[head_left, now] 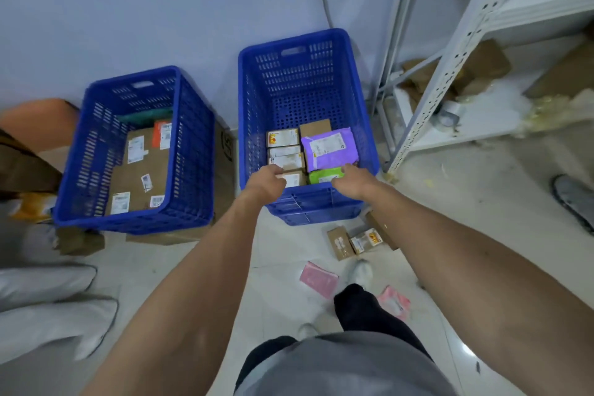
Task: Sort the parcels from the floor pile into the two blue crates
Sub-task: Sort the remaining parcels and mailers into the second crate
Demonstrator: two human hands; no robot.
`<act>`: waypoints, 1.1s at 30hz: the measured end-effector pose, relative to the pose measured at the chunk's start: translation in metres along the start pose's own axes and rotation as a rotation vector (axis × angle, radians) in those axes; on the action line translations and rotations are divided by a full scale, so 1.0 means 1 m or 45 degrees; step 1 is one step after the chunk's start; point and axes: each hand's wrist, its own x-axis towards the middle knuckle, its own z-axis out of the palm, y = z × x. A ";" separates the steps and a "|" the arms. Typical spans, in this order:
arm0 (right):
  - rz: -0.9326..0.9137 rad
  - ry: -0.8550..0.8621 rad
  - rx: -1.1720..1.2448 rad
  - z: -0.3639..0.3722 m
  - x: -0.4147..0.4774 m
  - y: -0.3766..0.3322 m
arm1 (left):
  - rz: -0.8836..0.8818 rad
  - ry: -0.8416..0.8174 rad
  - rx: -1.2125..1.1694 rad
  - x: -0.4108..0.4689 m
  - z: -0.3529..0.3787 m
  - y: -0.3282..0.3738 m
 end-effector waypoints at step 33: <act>0.505 -0.022 -0.051 0.180 -0.090 0.453 | 0.081 -0.560 -0.213 -0.073 0.440 0.035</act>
